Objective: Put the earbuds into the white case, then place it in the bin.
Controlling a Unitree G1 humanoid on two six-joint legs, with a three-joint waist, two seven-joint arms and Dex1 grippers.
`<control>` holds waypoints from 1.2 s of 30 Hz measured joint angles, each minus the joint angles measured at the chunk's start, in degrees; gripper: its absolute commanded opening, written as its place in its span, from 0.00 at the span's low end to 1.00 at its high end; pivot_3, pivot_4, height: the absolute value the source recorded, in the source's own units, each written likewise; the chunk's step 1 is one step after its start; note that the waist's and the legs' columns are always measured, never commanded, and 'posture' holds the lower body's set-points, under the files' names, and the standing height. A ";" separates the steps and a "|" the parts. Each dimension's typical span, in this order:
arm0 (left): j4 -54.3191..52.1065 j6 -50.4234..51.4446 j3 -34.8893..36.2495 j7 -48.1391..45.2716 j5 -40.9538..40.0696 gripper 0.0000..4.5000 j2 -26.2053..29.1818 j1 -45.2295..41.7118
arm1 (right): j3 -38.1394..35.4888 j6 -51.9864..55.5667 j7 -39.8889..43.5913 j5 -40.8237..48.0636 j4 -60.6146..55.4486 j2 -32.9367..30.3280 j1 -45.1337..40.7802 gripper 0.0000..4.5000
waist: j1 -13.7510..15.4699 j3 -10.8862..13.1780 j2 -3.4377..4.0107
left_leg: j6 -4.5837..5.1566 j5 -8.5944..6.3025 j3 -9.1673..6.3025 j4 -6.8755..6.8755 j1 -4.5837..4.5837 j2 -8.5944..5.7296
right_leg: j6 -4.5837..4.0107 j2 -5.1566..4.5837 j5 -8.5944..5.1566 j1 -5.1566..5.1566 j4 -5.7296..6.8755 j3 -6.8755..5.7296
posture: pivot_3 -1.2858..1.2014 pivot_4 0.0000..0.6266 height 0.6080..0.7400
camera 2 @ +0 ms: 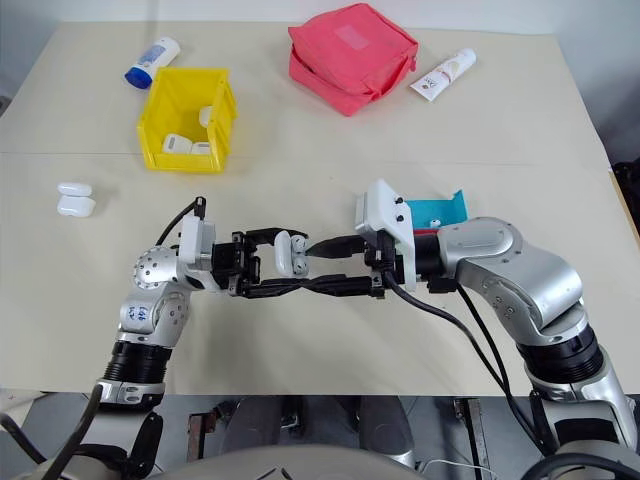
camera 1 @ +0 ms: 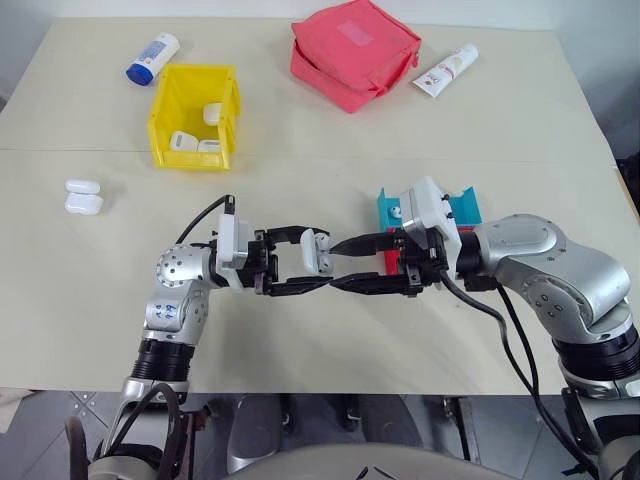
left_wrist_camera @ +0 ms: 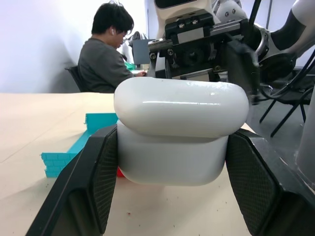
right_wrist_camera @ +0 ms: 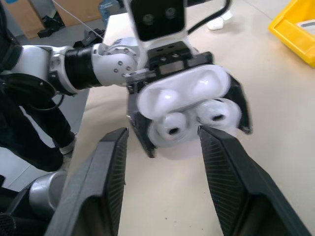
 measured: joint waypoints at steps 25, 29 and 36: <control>3.25 4.75 -6.80 8.09 14.86 0.64 7.76 -13.34 | -0.65 15.15 -7.41 -1.47 -1.83 -2.14 -17.35 0.01 | -0.14 0.00 0.00 | -0.04 0.03 0.08 -0.03 -0.04 0.04 | -0.02 0.05 -0.01 -0.14 0.08 0.05 | 0.52 0.24 1.00; 3.97 5.09 -7.30 8.01 15.23 0.64 7.80 -13.69 | 4.16 16.87 -7.64 -1.48 -2.44 1.12 -20.64 0.01 | -0.02 0.00 0.00 | -0.02 0.01 0.06 -0.01 -0.11 0.02 | -0.02 0.02 -0.01 -0.16 0.22 0.02 | 0.52 0.24 1.00; 4.20 5.16 -7.86 8.13 15.30 0.64 7.76 -14.23 | 9.45 16.40 -7.56 -4.32 -1.45 4.47 -22.21 0.01 | -0.12 0.00 0.00 | 0.00 0.00 0.04 0.03 -0.15 0.01 | -0.01 0.02 -0.01 -0.17 0.25 0.00 | 0.52 0.24 1.00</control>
